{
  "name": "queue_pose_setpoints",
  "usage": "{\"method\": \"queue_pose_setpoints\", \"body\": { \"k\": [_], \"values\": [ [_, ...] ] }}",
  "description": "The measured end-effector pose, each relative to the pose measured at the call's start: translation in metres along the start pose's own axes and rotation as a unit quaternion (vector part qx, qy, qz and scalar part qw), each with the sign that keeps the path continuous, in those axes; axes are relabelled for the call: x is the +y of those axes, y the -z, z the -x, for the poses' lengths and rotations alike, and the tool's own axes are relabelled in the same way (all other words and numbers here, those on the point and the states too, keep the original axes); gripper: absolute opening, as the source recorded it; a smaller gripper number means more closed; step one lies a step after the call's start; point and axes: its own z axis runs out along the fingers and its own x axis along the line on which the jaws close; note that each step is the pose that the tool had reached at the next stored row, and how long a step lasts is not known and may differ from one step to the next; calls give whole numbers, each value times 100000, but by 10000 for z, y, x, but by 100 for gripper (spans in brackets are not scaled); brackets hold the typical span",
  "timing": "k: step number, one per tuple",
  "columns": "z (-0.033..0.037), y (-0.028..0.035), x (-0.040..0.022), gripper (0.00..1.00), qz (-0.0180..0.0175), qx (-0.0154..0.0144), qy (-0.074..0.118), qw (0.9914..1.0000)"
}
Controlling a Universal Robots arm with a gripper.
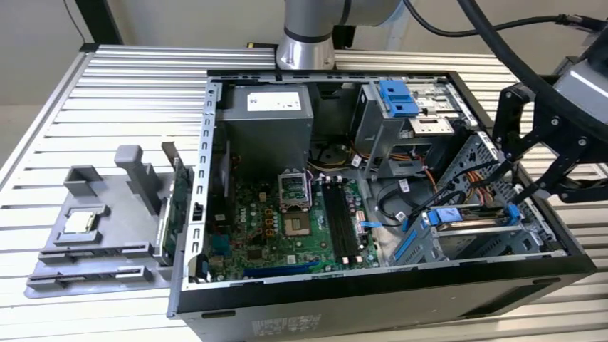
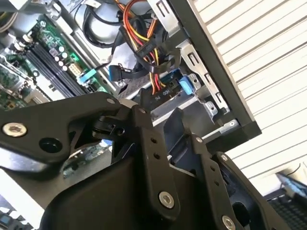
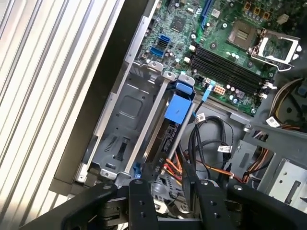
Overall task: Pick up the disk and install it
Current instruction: 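Insert the second disk wire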
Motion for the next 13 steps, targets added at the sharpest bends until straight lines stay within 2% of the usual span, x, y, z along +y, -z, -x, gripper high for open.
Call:
{"method": "queue_pose_setpoints", "body": {
  "k": [3, 7, 10, 13],
  "values": [
    [0, 0, 0, 100, 43, 1, 2524, 99968],
    [0, -1, -1, 100, 103, 25, 6132, 99812],
    [0, -2, -1, 100, 67, 176, 8940, 99599],
    [0, -3, -1, 100, -8, 452, 11622, 99321]
  ]
}}
